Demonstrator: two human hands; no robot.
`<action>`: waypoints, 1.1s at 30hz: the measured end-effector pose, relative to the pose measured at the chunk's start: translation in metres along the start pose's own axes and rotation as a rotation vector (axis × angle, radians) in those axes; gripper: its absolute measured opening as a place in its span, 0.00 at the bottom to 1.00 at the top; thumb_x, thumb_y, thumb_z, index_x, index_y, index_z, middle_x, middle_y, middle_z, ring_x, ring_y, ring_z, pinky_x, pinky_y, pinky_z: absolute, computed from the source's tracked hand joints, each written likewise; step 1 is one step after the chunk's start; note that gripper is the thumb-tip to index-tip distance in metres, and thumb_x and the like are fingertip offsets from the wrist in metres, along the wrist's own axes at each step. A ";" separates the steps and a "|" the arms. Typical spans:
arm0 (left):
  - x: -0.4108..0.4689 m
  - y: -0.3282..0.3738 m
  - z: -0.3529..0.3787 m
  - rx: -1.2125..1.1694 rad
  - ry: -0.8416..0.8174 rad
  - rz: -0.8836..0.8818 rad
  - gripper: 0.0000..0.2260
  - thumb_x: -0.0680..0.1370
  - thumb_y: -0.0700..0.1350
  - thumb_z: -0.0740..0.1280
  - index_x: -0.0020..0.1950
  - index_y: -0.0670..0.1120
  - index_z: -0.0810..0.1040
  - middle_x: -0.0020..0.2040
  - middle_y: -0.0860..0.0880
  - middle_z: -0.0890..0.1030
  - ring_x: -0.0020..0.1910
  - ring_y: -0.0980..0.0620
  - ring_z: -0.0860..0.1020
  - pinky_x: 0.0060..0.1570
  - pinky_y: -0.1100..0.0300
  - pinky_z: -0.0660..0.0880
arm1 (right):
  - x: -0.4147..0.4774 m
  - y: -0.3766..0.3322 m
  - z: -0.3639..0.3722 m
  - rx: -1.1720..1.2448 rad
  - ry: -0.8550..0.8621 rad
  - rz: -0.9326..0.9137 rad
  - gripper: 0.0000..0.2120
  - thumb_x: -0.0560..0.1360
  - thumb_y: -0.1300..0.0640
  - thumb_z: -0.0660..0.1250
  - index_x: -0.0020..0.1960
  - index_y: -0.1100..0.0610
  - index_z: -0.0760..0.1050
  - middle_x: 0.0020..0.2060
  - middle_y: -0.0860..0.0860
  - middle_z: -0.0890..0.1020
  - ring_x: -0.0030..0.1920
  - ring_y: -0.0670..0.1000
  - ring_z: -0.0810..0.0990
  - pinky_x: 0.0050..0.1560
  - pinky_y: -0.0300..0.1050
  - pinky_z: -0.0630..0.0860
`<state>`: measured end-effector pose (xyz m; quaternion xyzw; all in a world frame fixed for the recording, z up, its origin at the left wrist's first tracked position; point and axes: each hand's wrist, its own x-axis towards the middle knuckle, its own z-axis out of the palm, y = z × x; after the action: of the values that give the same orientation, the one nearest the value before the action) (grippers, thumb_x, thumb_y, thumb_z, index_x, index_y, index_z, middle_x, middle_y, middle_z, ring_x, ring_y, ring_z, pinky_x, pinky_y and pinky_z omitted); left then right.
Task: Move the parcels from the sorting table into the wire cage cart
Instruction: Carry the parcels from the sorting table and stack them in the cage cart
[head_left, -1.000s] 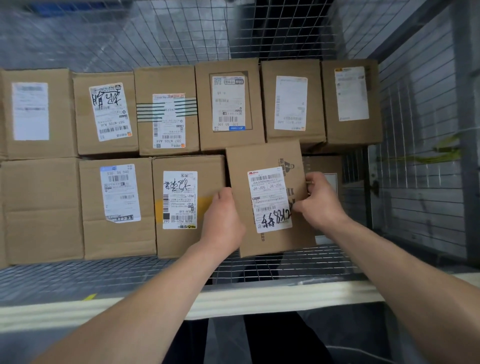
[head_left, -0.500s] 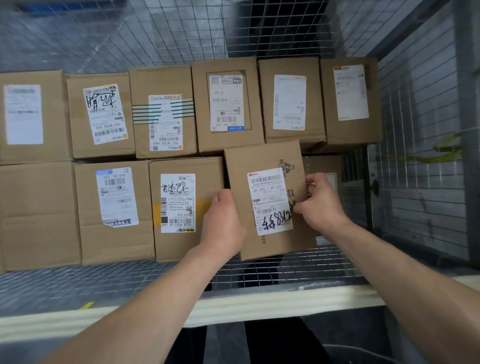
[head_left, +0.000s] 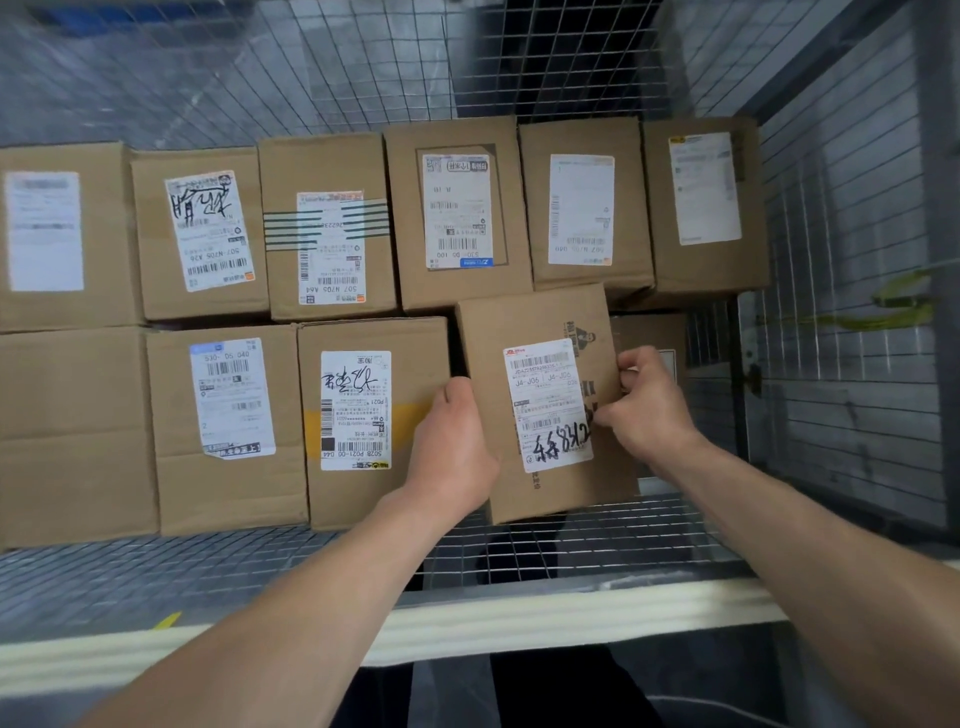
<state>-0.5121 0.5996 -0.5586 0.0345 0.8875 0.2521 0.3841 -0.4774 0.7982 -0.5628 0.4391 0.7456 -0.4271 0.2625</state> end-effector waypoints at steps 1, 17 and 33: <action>0.000 0.000 0.000 -0.002 0.001 -0.006 0.26 0.73 0.36 0.76 0.66 0.43 0.67 0.61 0.45 0.73 0.57 0.44 0.78 0.54 0.55 0.77 | 0.000 0.000 -0.001 -0.006 -0.005 -0.001 0.27 0.72 0.71 0.73 0.59 0.48 0.64 0.62 0.50 0.79 0.57 0.49 0.77 0.42 0.36 0.72; -0.012 0.026 0.009 -0.020 -0.060 0.019 0.22 0.74 0.33 0.69 0.63 0.47 0.67 0.57 0.49 0.71 0.50 0.48 0.75 0.46 0.56 0.73 | -0.023 0.008 -0.037 -0.047 0.028 -0.016 0.34 0.71 0.69 0.73 0.72 0.52 0.67 0.64 0.54 0.79 0.59 0.53 0.77 0.55 0.48 0.76; 0.017 0.110 0.076 0.016 -0.114 0.117 0.23 0.73 0.30 0.70 0.64 0.43 0.67 0.61 0.44 0.71 0.48 0.46 0.78 0.48 0.51 0.81 | 0.017 0.058 -0.118 -0.039 0.132 0.029 0.38 0.70 0.70 0.72 0.76 0.53 0.63 0.66 0.53 0.77 0.62 0.53 0.77 0.55 0.47 0.75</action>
<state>-0.4860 0.7312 -0.5619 0.1035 0.8626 0.2647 0.4185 -0.4371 0.9223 -0.5409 0.4719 0.7631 -0.3786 0.2273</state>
